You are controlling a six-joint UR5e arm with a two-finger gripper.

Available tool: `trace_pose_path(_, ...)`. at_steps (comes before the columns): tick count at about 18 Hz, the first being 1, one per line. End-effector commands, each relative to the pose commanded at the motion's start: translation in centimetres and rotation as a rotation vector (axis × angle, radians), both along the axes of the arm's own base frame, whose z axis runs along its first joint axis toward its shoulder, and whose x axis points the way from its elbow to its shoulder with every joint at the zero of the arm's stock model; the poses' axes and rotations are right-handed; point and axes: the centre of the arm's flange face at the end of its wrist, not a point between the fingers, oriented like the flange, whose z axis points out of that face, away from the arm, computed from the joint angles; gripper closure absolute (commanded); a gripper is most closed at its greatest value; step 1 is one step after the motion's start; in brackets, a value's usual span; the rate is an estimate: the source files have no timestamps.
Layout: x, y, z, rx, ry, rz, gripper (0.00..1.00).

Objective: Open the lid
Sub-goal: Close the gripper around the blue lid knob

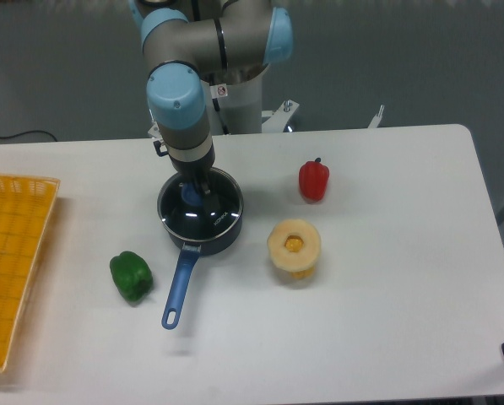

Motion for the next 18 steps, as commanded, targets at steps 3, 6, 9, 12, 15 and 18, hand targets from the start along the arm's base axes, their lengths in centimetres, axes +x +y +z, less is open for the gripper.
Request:
trace_pose_path(3,0.1,0.0,-0.1,-0.003,-0.001,0.001,0.0)
trace_pose_path(6,0.1,0.0,-0.4,-0.007,-0.003,0.001,0.0)
trace_pose_path(9,0.1,0.2,-0.8,-0.013,-0.008,0.001,0.0)
trace_pose_path(12,0.1,0.3,-1.3,-0.021,-0.013,-0.002,0.0)
trace_pose_path(15,0.2,0.6,-1.6,-0.024,-0.015,-0.008,0.0)
trace_pose_path(18,0.2,0.8,-1.6,-0.023,-0.013,-0.005,0.0)
